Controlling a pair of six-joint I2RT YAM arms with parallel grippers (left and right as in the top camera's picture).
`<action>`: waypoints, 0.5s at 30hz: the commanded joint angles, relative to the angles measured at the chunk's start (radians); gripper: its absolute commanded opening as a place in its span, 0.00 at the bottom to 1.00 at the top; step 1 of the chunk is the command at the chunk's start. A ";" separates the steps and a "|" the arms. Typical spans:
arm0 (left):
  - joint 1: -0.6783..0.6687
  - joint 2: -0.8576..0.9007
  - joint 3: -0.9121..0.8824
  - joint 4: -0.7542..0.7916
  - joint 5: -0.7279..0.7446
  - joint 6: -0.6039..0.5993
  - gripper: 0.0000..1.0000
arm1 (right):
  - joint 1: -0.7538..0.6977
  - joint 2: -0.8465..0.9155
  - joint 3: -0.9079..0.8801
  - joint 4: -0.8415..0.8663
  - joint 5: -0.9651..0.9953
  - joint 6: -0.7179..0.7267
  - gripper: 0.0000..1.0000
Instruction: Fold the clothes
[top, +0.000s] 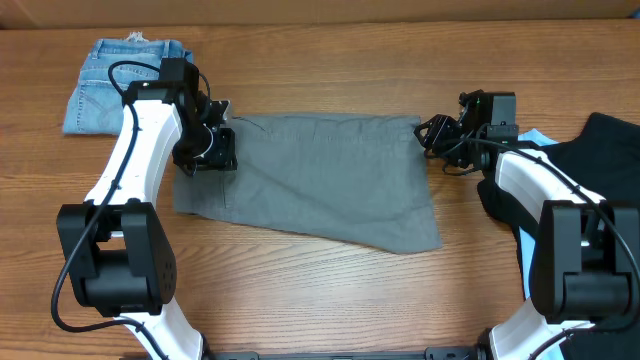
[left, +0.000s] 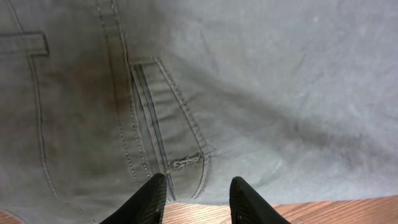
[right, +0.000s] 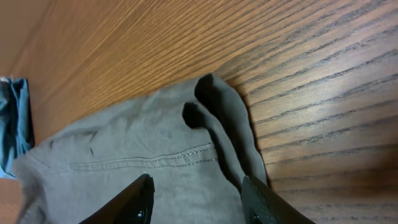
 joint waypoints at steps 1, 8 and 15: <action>0.005 -0.016 -0.024 0.002 -0.003 0.004 0.37 | 0.016 0.025 0.033 0.006 0.014 -0.040 0.49; 0.003 -0.016 -0.024 0.015 -0.003 0.004 0.38 | 0.027 0.072 0.033 0.078 0.025 -0.040 0.47; 0.003 -0.016 -0.024 0.015 -0.008 0.004 0.38 | 0.050 0.118 0.033 0.115 -0.009 -0.040 0.33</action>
